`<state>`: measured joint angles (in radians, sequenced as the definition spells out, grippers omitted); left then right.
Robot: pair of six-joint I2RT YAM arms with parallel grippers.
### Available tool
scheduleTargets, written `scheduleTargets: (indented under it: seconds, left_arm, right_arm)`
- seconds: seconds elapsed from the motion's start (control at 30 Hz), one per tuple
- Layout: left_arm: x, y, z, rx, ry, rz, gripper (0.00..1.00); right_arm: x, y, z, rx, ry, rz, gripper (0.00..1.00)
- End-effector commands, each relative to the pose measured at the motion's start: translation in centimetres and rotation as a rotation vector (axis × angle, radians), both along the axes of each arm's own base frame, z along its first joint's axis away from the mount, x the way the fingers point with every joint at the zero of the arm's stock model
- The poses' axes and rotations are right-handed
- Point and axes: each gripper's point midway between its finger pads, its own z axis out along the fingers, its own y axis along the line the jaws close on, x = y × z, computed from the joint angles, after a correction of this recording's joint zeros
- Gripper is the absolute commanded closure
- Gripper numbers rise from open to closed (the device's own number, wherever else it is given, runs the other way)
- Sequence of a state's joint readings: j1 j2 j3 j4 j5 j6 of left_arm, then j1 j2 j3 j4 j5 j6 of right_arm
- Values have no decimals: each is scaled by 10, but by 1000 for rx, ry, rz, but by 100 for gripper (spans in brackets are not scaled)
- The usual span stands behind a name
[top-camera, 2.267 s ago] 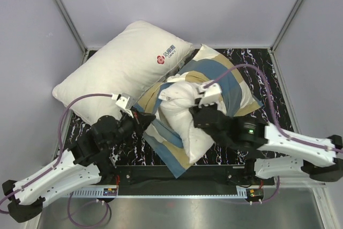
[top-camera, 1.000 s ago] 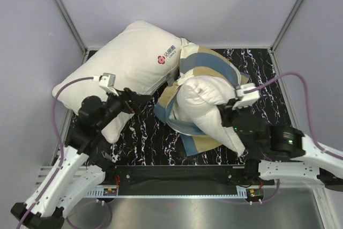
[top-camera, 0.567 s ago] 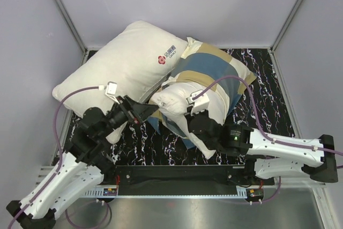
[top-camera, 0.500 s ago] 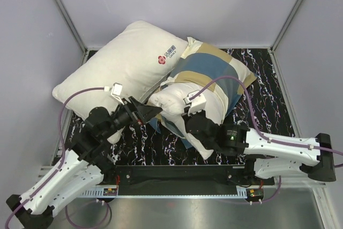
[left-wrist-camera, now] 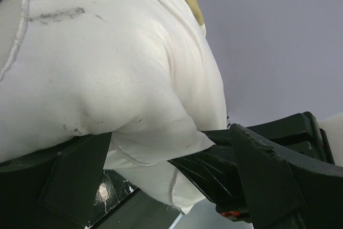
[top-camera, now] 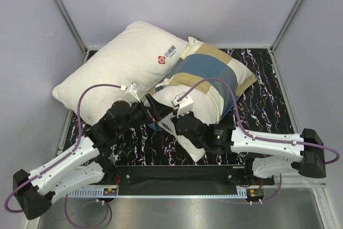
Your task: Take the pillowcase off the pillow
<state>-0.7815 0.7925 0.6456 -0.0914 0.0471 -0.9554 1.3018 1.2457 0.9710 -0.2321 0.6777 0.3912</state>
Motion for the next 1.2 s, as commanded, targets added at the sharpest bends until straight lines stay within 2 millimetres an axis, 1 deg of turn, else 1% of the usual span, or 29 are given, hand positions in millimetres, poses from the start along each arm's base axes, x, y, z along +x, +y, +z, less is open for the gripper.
scheduleTargets:
  seconds: [0.0,0.07,0.13,0.2,0.23,0.3,0.33,0.37,0.4,0.47,0.5,0.57,0.63,0.67,0.77,0.8,0.9,0.97,1.0,1.03,1.1,1.13,1.17]
  left_arm:
    - [5,0,13,-8,-28,29,1]
    - [3,1,11,-2,-20,28,1]
    - [-1,4,8,10,-11,24,1]
    - [-5,8,0,34,10,23,1]
    - [-8,11,1,32,10,24,1]
    - [-9,18,-9,51,28,47,1]
    - [-11,20,-8,36,27,55,1]
    - [-11,22,-16,43,39,65,1]
    - [-10,22,-15,28,33,70,1]
    - [-9,19,-18,22,45,67,1]
    - [-7,16,-14,8,38,64,1]
    - [-5,8,-15,5,52,48,1]
    - [0,2,-10,-5,49,51,1]
    - [4,-2,-11,-6,50,54,1]
    - [10,-4,-2,-54,30,83,1]
    - [10,-3,8,-82,8,87,1]
    - [10,3,23,-115,-25,111,1]
    - [11,9,29,-121,-46,135,1]
    - [10,11,28,-120,-49,141,1]
    - [11,15,27,-119,-52,157,1]
    - [11,16,25,-124,-52,166,1]
    - [9,17,20,-131,-40,165,1]
    - [9,17,23,-154,-48,166,1]
  right_arm:
    - [-1,31,48,213,-29,50,100]
    - [1,27,50,204,-44,33,100]
    - [5,17,55,196,-65,3,100]
    - [7,8,58,188,-85,-20,100]
    - [7,4,64,201,-95,-26,100]
    - [8,-2,67,204,-107,-36,100]
    - [7,-5,72,213,-115,-31,100]
    - [7,-5,74,219,-117,-31,100]
    - [5,-4,72,219,-114,-21,100]
    - [5,0,73,225,-112,-8,100]
    - [3,5,73,232,-105,13,100]
    - [0,14,66,224,-89,38,100]
    - [-3,25,62,222,-79,73,100]
    - [-8,31,62,226,-76,103,100]
    - [-15,43,53,198,-72,138,100]
    - [-14,46,49,189,-66,134,100]
    - [-16,46,39,165,-51,127,100]
    - [-16,44,39,169,-50,125,100]
    - [-17,42,38,174,-47,123,100]
    - [-17,41,41,185,-50,124,100]
    - [-19,41,42,194,-49,131,100]
    - [-19,40,44,201,-50,132,100]
    - [-20,41,43,198,-50,134,100]
